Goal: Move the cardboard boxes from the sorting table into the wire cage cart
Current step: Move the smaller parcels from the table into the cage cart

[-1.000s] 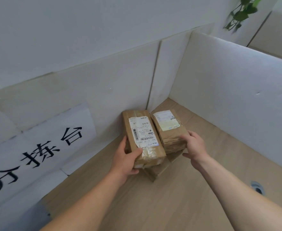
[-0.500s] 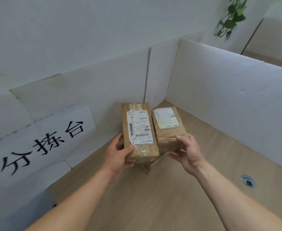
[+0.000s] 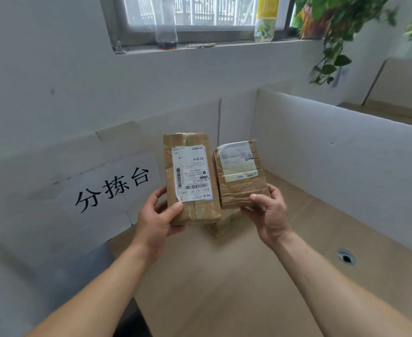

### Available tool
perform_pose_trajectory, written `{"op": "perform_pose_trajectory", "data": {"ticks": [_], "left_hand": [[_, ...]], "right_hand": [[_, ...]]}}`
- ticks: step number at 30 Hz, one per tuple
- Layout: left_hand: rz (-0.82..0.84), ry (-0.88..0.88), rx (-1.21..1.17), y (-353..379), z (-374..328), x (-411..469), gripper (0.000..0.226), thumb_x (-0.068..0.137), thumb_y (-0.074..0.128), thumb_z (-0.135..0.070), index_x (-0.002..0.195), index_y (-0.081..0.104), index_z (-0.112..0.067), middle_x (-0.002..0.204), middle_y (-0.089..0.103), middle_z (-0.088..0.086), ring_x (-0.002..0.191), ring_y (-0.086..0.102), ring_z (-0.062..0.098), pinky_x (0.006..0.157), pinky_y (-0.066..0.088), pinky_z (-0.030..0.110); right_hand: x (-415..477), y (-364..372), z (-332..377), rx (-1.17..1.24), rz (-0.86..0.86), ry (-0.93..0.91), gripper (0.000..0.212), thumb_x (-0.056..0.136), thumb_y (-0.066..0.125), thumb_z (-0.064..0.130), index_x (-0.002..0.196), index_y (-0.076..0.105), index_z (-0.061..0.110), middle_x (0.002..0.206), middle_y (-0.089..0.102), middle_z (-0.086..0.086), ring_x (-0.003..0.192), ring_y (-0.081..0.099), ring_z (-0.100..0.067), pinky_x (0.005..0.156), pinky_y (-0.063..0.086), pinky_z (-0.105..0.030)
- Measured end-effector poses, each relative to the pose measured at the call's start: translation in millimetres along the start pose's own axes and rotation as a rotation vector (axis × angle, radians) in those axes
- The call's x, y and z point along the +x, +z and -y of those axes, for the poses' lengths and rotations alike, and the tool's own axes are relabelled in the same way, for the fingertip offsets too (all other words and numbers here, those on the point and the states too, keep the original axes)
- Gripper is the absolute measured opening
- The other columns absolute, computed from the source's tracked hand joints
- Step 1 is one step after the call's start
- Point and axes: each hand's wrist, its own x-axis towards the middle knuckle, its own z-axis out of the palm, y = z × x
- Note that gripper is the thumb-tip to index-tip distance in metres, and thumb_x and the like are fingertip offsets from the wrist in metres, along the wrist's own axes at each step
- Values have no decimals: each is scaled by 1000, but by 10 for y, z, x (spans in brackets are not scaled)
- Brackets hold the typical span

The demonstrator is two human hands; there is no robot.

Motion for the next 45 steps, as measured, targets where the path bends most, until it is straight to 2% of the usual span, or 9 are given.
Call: {"op": "perform_pose_trajectory", "data": {"ticks": [5,10,13,18,24,29,33,38,45], "left_hand": [[-83,62,6,-246,-223,-461,41,92,69,-15,125,56,-36,114,74,0,101,72,25,76,61,49],[-167,104,12,-592,-456,-852,50,76,75,-28,123,59,-35,114,73,2,100,72,26,77,61,54],[-215,134,-8,-834,-572,-1088,49,74,76,-25,120,61,-34,113,72,3,98,72,28,75,61,53],[-253,190,-21,-1308,-716,-1504,42,89,71,-10,123,59,-33,118,70,5,100,71,28,76,61,54],[-294,202,-55,-1876,-886,-2087,46,88,73,-8,120,58,-37,119,68,3,97,72,23,66,60,35],[-355,229,-37,-2293,-962,-2533,49,87,73,-10,118,57,-44,119,68,4,99,71,27,69,60,37],[-412,248,-52,-2567,-1024,-2819,51,88,73,-9,118,56,-46,118,68,3,95,73,24,68,59,36],[-489,262,-63,-2792,-1027,-3162,53,88,73,-10,117,57,-52,117,69,2,97,72,24,73,60,41],[-671,246,-67,-2984,-919,-3711,52,89,73,-14,114,57,-57,119,67,3,101,71,24,73,59,35]], "right_hand": [[-350,148,109,-25,56,-7,46,85,56,-9,127,50,8,109,67,-18,88,66,-30,76,51,-43],[-623,391,85,-39,103,-5,51,86,56,-7,134,47,7,107,68,-16,87,69,-28,75,54,-42],[-820,567,19,-43,150,10,44,87,55,-7,127,50,10,109,69,-18,89,71,-30,83,56,-48],[-1269,926,-117,-56,204,6,49,86,56,-5,133,50,9,106,73,-13,91,71,-27,91,56,-54],[-1877,1375,-310,-35,288,23,39,85,56,-3,120,55,14,103,73,-10,89,71,-24,72,59,-42],[-2316,1689,-502,-30,372,44,44,74,64,6,116,54,18,106,74,-10,96,71,-28,72,59,-41],[-2606,1906,-677,-20,414,80,35,88,58,-1,117,54,18,115,69,-14,102,69,-32,73,60,-42],[-2861,2115,-874,-26,491,140,37,88,61,2,120,55,20,119,67,-14,107,67,-34,75,60,-42],[-3065,2395,-1173,-60,622,265,35,85,59,-3,114,56,18,115,66,-15,100,65,-33,71,59,-41]]}}
